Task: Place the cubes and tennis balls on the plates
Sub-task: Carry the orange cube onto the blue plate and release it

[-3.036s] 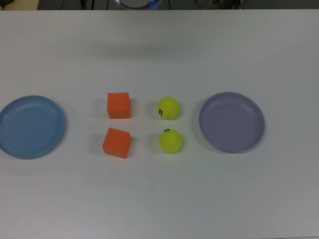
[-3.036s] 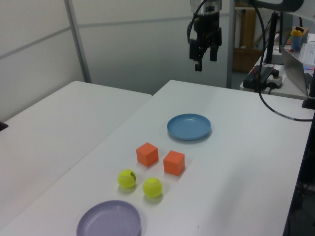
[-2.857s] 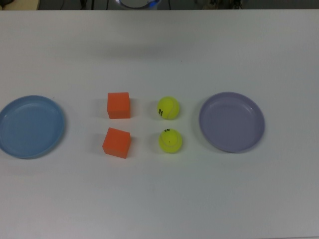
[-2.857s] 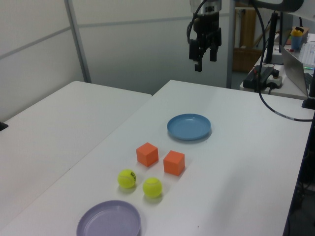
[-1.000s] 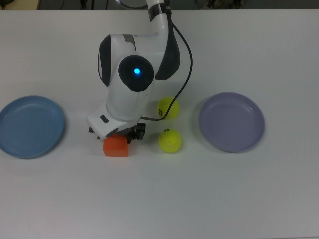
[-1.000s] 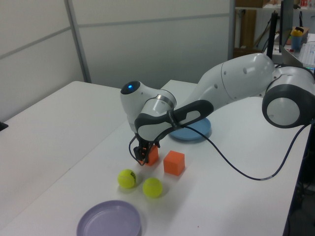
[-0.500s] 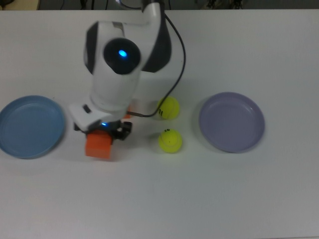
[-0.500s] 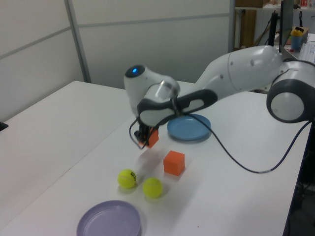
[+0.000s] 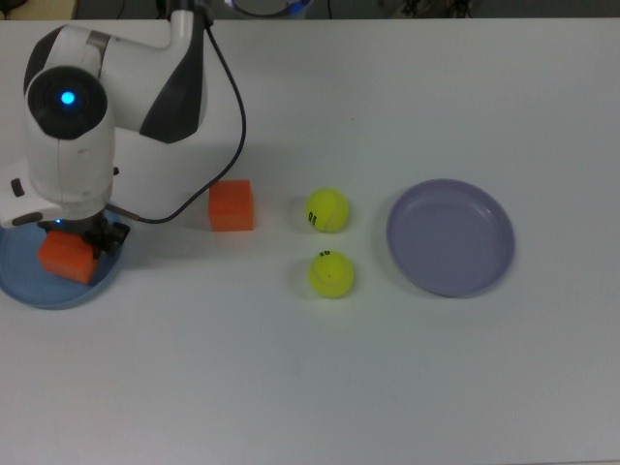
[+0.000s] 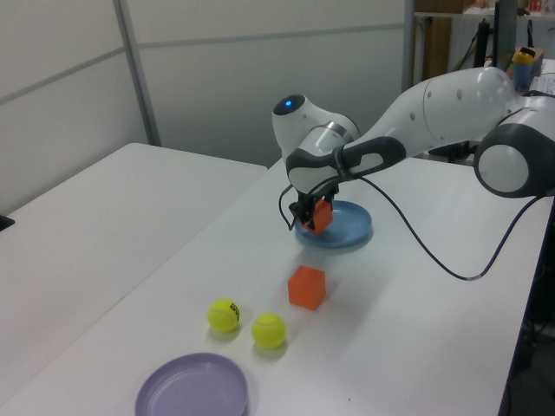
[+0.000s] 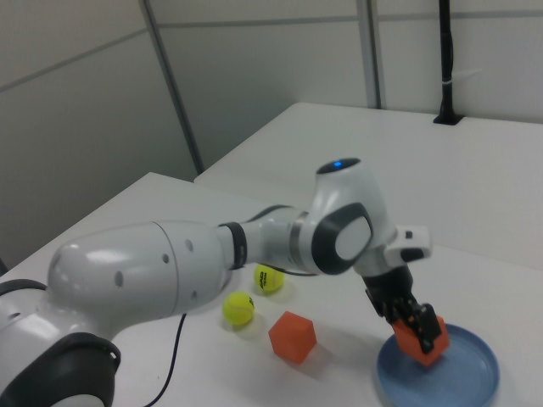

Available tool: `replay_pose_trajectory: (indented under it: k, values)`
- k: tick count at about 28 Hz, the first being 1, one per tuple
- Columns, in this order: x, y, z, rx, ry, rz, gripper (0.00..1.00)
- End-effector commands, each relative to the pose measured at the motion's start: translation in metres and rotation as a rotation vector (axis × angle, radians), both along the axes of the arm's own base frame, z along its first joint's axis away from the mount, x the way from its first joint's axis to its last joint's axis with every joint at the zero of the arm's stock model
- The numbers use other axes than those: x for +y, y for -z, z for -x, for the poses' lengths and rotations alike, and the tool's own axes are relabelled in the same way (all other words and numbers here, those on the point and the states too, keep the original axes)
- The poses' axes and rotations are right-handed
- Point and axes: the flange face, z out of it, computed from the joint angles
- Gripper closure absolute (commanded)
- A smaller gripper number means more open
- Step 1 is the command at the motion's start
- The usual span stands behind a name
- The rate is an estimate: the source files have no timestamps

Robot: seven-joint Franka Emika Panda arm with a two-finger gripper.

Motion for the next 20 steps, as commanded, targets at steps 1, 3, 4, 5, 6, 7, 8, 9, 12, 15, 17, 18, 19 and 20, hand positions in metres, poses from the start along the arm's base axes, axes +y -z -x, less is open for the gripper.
replay_pose_trajectory:
  k: [1, 3, 4, 5, 6, 7, 8, 9, 12, 15, 17, 18, 19, 20]
  values:
    - [0.005, -0.003, 0.0, -0.015, -0.014, 0.019, 0.0]
    - [0.005, -0.01, 0.0, -0.017, -0.013, 0.015, 0.0]
    - [0.005, -0.015, 0.001, -0.022, -0.011, 0.01, 0.0]
    - [0.006, -0.025, 0.001, -0.034, -0.015, 0.008, 0.0]
    - [0.006, -0.034, 0.002, -0.04, -0.019, 0.009, 0.0]
    - [0.009, -0.044, 0.007, -0.018, -0.023, 0.006, 0.0]
    - [0.011, -0.047, 0.011, 0.01, -0.025, 0.004, 0.0]
    - [0.013, -0.051, 0.015, 0.041, -0.03, 0.001, 0.0]
    - [0.031, -0.076, 0.032, 0.137, -0.079, -0.014, 0.0]
    - [0.065, -0.091, 0.045, 0.202, -0.129, -0.026, 0.0]
    - [0.094, -0.09, 0.057, 0.283, -0.152, -0.016, 0.0]
    - [0.105, -0.089, 0.061, 0.308, -0.162, -0.01, 0.0]
    - [0.114, -0.088, 0.064, 0.328, -0.171, -0.006, 0.0]
    - [0.121, -0.085, 0.067, 0.348, -0.177, -0.002, 0.0]
